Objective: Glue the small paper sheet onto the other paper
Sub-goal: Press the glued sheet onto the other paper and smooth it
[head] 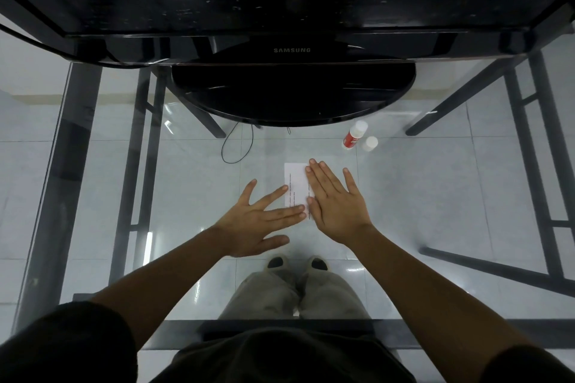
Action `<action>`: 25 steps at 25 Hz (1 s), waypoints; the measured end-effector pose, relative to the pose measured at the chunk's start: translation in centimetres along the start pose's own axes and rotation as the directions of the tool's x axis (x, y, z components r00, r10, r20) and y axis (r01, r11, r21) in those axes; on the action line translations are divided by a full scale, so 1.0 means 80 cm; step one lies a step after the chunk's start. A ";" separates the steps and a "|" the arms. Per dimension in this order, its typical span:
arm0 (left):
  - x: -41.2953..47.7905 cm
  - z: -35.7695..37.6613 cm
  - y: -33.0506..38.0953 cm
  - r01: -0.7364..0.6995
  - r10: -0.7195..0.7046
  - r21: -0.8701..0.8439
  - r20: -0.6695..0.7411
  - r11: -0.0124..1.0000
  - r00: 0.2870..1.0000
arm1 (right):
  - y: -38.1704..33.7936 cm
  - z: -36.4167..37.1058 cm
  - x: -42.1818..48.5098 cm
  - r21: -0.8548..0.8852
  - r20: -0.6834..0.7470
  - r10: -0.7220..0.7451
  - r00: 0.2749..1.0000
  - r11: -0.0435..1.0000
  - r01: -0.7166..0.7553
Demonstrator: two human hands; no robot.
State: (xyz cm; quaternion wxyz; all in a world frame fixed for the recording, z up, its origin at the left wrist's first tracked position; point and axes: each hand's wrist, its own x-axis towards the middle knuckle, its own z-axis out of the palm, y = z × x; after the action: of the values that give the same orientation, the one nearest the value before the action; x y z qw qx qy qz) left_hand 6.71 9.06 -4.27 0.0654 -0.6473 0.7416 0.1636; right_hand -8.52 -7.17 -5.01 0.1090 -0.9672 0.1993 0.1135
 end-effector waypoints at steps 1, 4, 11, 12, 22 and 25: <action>0.002 -0.002 -0.006 -0.012 0.013 -0.019 0.013 1.000 1.000 | 0.000 0.000 0.000 0.004 -0.002 -0.002 1.000 1.000 0.002; 0.008 -0.010 -0.025 -0.058 0.059 -0.035 0.036 0.998 0.998 | 0.000 -0.001 -0.001 0.003 -0.009 -0.006 1.000 1.000 0.006; 0.021 -0.029 -0.053 -0.039 0.041 -0.038 0.054 0.999 0.998 | 0.001 0.003 0.001 0.002 -0.019 0.003 1.000 1.000 -0.003; 0.021 -0.029 -0.052 -0.025 0.028 -0.062 0.045 0.998 0.999 | 0.002 0.003 0.000 0.005 -0.021 0.005 1.000 1.000 -0.005; 0.021 -0.016 -0.038 0.171 -0.176 -0.169 -0.015 0.971 0.984 | 0.002 0.004 0.001 0.049 0.007 0.005 1.000 0.999 -0.005; 0.030 -0.014 -0.033 0.323 -0.349 -0.272 -0.050 0.907 0.936 | 0.001 0.003 0.001 0.062 0.012 0.003 1.000 0.998 -0.004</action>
State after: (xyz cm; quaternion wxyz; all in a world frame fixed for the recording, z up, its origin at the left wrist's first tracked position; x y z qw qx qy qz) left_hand 9.05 6.13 -4.35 -0.0287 -0.7755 0.5934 0.2137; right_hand -8.54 -7.24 -5.25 0.1397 -0.9624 0.2036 0.1132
